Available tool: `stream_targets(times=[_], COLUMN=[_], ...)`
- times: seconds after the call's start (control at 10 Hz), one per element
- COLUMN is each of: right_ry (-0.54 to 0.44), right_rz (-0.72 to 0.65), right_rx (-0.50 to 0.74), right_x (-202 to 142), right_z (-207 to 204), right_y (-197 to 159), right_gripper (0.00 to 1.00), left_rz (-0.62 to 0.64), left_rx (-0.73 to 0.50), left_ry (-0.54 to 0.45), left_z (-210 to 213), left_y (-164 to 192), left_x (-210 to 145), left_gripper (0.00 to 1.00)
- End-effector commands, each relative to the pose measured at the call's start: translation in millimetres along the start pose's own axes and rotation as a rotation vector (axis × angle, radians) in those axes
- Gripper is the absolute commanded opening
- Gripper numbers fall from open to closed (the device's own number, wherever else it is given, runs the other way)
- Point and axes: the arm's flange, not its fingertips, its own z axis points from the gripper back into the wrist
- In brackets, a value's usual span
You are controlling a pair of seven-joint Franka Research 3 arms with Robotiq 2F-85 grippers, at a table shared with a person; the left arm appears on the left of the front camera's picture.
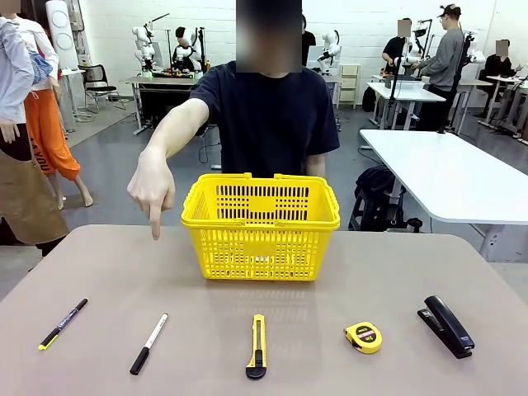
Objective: Place the items the person wants into the basket.
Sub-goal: Pick up the item the person points to and place it in the Market Basket.
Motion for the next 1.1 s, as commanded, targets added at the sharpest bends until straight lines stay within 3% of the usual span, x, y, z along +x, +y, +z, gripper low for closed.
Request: stream_targets(times=[0.0, 0.2, 0.3, 0.6, 1.0], right_ry=[0.001, 0.001, 0.001, 0.001, 0.001], right_rz=[0.014, 0.014, 0.014, 0.014, 0.014], right_rx=[0.013, 0.013, 0.013, 0.013, 0.013], right_x=[-1, -1, -1, -1, -1], right_z=[-1, -1, -1, -1, -1], right_y=[-2, -2, -2, -2, -2], right_gripper=[1.00, 1.00, 1.00, 1.00, 1.00], left_rz=[-0.183, -0.309, -0.299, -0.197, -0.078], left_rx=[0.177, 0.199, 0.194, 0.336, 0.370], left_ry=[0.275, 0.567, 0.639, 0.652, 0.552], left_z=[-50, -126, -158, -236, -277], left_y=[-66, -119, -139, -190, -201], left_x=[20, 27, 24, -2, -11], left_gripper=[1.00, 1.00, 1.00, 1.00, 1.00])
